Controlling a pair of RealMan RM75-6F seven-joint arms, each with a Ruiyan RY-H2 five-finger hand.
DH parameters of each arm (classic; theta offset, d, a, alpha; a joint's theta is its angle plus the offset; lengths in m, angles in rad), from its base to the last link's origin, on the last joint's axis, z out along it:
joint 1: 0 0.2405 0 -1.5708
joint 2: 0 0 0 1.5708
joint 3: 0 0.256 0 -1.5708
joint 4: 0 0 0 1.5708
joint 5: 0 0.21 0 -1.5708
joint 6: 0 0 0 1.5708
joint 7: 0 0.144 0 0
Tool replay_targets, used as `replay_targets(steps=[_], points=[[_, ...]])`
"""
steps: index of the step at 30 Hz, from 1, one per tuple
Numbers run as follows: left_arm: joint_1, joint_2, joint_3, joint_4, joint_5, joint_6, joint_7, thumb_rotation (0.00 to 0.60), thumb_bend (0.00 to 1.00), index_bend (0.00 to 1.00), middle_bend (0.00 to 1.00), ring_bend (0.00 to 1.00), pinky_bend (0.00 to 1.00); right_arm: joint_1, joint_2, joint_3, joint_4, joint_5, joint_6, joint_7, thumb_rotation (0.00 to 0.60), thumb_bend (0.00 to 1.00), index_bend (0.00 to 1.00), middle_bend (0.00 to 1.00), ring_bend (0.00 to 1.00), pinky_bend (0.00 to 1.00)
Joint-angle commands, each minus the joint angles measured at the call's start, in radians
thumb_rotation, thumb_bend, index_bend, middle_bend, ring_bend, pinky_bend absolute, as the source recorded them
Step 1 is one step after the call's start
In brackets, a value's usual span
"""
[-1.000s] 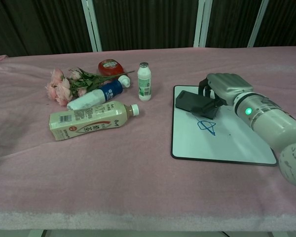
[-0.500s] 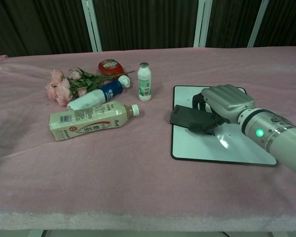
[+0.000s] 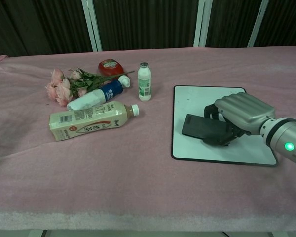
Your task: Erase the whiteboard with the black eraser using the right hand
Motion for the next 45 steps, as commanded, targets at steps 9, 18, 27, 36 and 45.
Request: replay_targets(steps=[9, 18, 27, 36, 45], points=[[-0.001, 0.0, -0.003, -0.001, -0.009, -0.003, 0.003, 0.6, 0.43, 0.0, 0.0, 0.0, 0.0, 0.044, -0.047, 0.096, 0.143, 0.072, -0.05, -0.01, 0.6, 0.44, 0.98, 0.78, 0.72, 0.79], [-0.004, -0.001, -0.005, 0.0, -0.015, -0.012, 0.006, 0.6, 0.42, 0.0, 0.0, 0.0, 0.0, 0.067, -0.065, 0.138, 0.24, 0.105, -0.072, -0.004, 0.6, 0.44, 0.98, 0.78, 0.72, 0.79], [-0.009, -0.006, -0.006, -0.004, -0.026, -0.026, 0.026, 0.6, 0.42, 0.0, 0.0, 0.0, 0.0, 0.099, -0.072, 0.201, 0.396, 0.163, -0.133, 0.055, 0.6, 0.44, 0.98, 0.78, 0.72, 0.79], [-0.01, -0.007, -0.005, -0.007, -0.024, -0.027, 0.029, 0.6, 0.43, 0.0, 0.0, 0.0, 0.0, 0.083, -0.026, 0.209, 0.392, 0.142, -0.084, 0.131, 0.6, 0.44, 0.98, 0.78, 0.72, 0.79], [-0.007, -0.005, 0.0, -0.007, -0.01, -0.018, 0.02, 0.6, 0.42, 0.0, 0.0, 0.0, 0.0, -0.025, 0.167, 0.174, 0.12, 0.071, 0.09, 0.167, 0.6, 0.44, 0.98, 0.78, 0.72, 0.79]])
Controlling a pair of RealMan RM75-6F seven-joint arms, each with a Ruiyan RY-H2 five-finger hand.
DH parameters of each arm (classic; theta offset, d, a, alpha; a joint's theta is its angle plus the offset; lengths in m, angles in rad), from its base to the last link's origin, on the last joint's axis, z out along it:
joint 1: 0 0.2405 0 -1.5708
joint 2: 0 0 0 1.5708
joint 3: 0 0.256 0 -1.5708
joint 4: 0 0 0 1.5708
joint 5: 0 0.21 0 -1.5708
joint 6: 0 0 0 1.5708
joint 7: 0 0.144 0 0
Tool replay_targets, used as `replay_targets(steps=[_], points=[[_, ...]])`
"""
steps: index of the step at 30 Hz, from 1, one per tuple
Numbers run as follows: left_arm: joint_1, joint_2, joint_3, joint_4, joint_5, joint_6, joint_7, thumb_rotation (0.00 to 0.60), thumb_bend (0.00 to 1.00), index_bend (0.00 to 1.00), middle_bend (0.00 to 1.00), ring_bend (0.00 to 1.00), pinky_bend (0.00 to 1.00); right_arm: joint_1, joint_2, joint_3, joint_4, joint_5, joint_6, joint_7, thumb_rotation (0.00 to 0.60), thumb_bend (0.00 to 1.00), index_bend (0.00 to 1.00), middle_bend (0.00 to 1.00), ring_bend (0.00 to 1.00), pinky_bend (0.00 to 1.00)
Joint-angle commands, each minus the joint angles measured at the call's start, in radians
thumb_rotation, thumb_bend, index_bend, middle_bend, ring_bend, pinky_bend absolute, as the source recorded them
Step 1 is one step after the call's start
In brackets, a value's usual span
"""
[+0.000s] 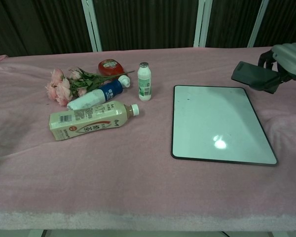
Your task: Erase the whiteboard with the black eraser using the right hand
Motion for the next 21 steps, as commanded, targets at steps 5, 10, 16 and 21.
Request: replay_targets(steps=[5, 10, 16, 21], points=[[0.003, 0.001, 0.005, 0.0, 0.01, 0.007, -0.003, 0.6, 0.43, 0.0, 0.0, 0.0, 0.0, -0.169, 0.198, -0.139, -0.273, -0.109, 0.132, 0.005, 0.6, 0.44, 0.97, 0.78, 0.72, 0.79], [0.0, 0.001, 0.008, 0.001, 0.017, 0.004, -0.005, 0.6, 0.43, 0.0, 0.0, 0.0, 0.0, -0.232, 0.219, -0.211, -0.247, -0.136, 0.137, 0.018, 0.6, 0.44, 0.94, 0.78, 0.7, 0.79], [0.0, 0.002, 0.007, 0.001, 0.013, 0.003, -0.006, 0.6, 0.43, 0.0, 0.0, 0.0, 0.0, -0.24, 0.173, -0.219, -0.127, -0.139, 0.095, 0.096, 0.6, 0.44, 0.85, 0.77, 0.65, 0.76], [0.003, 0.001, 0.006, 0.001, 0.012, 0.009, -0.005, 0.6, 0.43, 0.0, 0.0, 0.0, 0.0, -0.233, 0.162, -0.233, -0.071, -0.172, 0.076, 0.153, 0.6, 0.44, 0.59, 0.61, 0.54, 0.69]])
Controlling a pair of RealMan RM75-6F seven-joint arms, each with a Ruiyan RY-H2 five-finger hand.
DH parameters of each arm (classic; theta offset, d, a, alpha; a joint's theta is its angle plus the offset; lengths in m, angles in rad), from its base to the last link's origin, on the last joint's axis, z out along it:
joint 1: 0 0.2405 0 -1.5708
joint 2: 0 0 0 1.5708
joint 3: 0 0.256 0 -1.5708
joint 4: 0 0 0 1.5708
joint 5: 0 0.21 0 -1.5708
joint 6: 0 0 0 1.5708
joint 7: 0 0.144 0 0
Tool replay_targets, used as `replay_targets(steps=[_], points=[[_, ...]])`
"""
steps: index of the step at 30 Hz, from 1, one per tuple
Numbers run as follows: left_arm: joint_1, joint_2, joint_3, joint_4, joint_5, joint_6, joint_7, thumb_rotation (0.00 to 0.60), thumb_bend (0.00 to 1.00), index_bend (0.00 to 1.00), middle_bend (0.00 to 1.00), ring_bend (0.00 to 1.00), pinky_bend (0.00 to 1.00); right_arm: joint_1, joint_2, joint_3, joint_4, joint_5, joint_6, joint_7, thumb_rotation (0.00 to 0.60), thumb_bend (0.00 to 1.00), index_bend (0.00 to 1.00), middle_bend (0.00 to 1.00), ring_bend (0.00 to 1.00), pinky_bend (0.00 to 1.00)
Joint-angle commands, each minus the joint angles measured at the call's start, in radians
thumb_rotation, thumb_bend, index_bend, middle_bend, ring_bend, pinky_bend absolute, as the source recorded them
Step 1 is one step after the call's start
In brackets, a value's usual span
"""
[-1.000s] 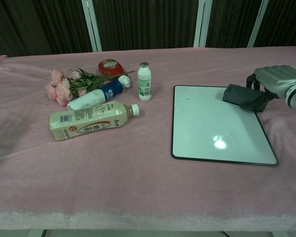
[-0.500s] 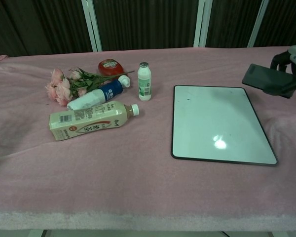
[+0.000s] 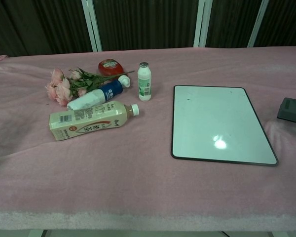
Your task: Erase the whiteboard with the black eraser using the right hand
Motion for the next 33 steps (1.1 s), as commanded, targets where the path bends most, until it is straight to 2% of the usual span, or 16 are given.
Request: replay_targets(steps=[1, 4, 9, 12, 15, 18, 23, 25, 29, 33], points=[[0.0, 0.0, 0.0, 0.0, 0.0, 0.0, 0.0, 0.6, 0.43, 0.0, 0.0, 0.0, 0.0, 0.004, -0.003, -0.015, 0.025, -0.021, -0.028, 0.03, 0.6, 0.44, 0.52, 0.56, 0.49, 0.67], [-0.002, 0.0, 0.0, 0.0, -0.001, -0.005, 0.0, 0.6, 0.43, 0.0, 0.0, 0.0, 0.0, 0.0, 0.017, -0.022, 0.011, -0.023, -0.051, 0.029, 0.6, 0.44, 0.35, 0.45, 0.37, 0.65], [-0.001, 0.001, 0.0, -0.001, -0.001, -0.003, -0.001, 0.6, 0.43, 0.0, 0.0, 0.0, 0.0, -0.017, 0.074, -0.035, -0.06, -0.028, -0.053, 0.011, 0.6, 0.41, 0.2, 0.35, 0.28, 0.59], [0.001, 0.001, 0.001, 0.0, 0.002, 0.003, -0.005, 0.6, 0.43, 0.0, 0.0, 0.0, 0.0, -0.042, 0.135, -0.035, -0.157, -0.037, -0.009, 0.024, 0.6, 0.37, 0.14, 0.3, 0.23, 0.54], [0.002, 0.002, 0.001, 0.0, 0.002, 0.004, -0.007, 0.6, 0.43, 0.0, 0.0, 0.0, 0.0, -0.07, 0.199, -0.036, -0.258, -0.058, 0.053, 0.041, 0.6, 0.36, 0.1, 0.28, 0.2, 0.49], [0.003, 0.003, 0.0, 0.0, 0.004, 0.009, -0.01, 0.6, 0.43, 0.0, 0.0, 0.0, 0.0, -0.113, 0.272, -0.036, -0.385, -0.096, 0.164, 0.055, 0.6, 0.36, 0.07, 0.25, 0.17, 0.44], [0.015, -0.003, -0.005, 0.009, 0.023, 0.053, -0.022, 0.6, 0.43, 0.0, 0.0, 0.0, 0.0, -0.214, 0.374, -0.043, -0.607, -0.096, 0.323, -0.104, 0.6, 0.34, 0.0, 0.08, 0.01, 0.17], [0.021, -0.008, -0.006, 0.018, 0.032, 0.072, -0.027, 0.6, 0.43, 0.0, 0.0, 0.0, 0.0, -0.25, 0.374, -0.04, -0.648, -0.107, 0.391, -0.123, 0.6, 0.34, 0.0, 0.03, 0.0, 0.1], [0.024, -0.011, -0.004, 0.027, 0.043, 0.082, -0.034, 0.6, 0.43, 0.0, 0.0, 0.0, 0.0, -0.282, 0.376, -0.055, -0.658, -0.155, 0.443, -0.141, 0.6, 0.34, 0.0, 0.01, 0.0, 0.09], [0.024, -0.014, -0.004, 0.028, 0.045, 0.081, -0.03, 0.6, 0.43, 0.0, 0.0, 0.0, 0.0, -0.285, 0.376, -0.065, -0.655, -0.175, 0.425, -0.147, 0.6, 0.34, 0.0, 0.01, 0.0, 0.09]])
